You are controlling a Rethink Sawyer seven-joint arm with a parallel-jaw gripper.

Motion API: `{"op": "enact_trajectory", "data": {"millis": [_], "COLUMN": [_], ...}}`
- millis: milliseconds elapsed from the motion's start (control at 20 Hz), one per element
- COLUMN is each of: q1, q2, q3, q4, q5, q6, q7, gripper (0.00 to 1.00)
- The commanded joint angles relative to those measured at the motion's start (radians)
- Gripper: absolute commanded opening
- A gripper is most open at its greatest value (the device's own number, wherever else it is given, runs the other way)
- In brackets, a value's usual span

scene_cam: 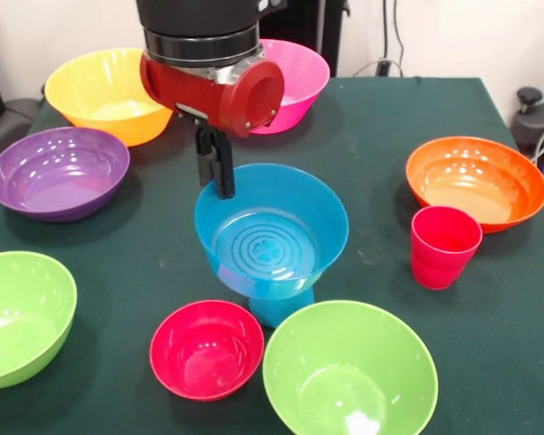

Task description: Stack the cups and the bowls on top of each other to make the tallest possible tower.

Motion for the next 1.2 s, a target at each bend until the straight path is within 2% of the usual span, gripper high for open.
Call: {"op": "enact_trajectory", "data": {"millis": [50, 450, 750, 1200], "q1": [0.024, 0.023, 0.018, 0.020], "q2": [0.020, 0.032, 0.006, 0.003], "q3": [0.084, 0.092, 0.112, 0.106], "q4": [0.154, 0.181, 0.261, 0.272], "q5": [-0.003, 0.001, 0.001, -0.001], "q6": [-0.111, -0.175, -0.239, -0.236], "q7": [0.018, 0.027, 0.028, 0.026], "gripper": [0.00, 0.00, 0.00, 0.00]}}
